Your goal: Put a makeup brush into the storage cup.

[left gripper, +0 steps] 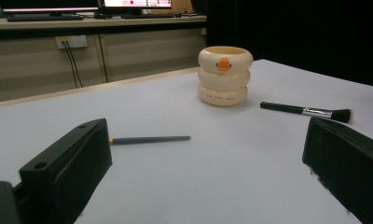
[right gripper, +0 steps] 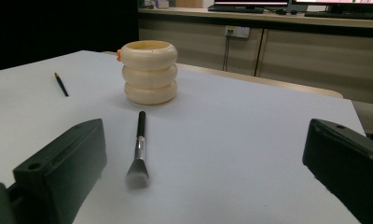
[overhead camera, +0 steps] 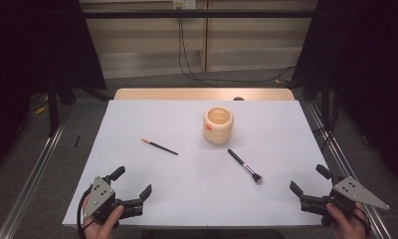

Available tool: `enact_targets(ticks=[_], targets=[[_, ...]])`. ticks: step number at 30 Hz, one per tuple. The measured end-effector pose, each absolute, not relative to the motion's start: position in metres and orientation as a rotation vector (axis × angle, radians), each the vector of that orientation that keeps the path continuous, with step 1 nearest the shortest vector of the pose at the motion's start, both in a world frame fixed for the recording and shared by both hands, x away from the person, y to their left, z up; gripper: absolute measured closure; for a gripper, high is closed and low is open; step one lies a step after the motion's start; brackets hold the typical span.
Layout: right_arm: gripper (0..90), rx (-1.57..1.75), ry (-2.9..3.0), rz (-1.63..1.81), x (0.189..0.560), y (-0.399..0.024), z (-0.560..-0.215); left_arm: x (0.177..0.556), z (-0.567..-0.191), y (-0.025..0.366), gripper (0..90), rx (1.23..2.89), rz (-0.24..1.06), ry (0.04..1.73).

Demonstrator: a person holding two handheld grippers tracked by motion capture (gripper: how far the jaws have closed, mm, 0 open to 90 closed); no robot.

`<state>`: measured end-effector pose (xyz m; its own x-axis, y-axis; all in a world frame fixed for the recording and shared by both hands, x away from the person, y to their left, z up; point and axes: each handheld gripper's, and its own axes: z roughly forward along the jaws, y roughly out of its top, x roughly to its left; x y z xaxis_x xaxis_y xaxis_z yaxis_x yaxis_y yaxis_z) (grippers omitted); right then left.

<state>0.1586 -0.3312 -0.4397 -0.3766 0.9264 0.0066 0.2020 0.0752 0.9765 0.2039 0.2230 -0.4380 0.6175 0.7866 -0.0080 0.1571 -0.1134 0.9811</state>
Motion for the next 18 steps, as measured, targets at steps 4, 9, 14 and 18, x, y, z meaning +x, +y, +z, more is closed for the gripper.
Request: enact_targets(ticks=[4, 9, 14, 18], targets=[[0.0, 1.126, 1.68, 1.354, 0.1592, -0.3307, -0.44, 0.2051, -0.4382, 0.2214, 1.1, 1.629, 0.64, 0.806], [0.0, 1.124, 1.682, 1.36, 0.1591, -0.3313, -0.4404, 0.2063, -0.4383, 0.2209, 1.1, 1.623, 0.627, 0.806], [0.0, 1.138, 1.693, 1.351, 0.1594, -0.3318, -0.441, 0.2069, -0.4383, 0.221, 1.1, 1.624, 0.625, 0.805], [0.0, 1.137, 1.687, 1.351, 0.1609, -0.3321, -0.4418, 0.2064, -0.438, 0.2222, 1.4, 1.615, 0.629, 0.822]])
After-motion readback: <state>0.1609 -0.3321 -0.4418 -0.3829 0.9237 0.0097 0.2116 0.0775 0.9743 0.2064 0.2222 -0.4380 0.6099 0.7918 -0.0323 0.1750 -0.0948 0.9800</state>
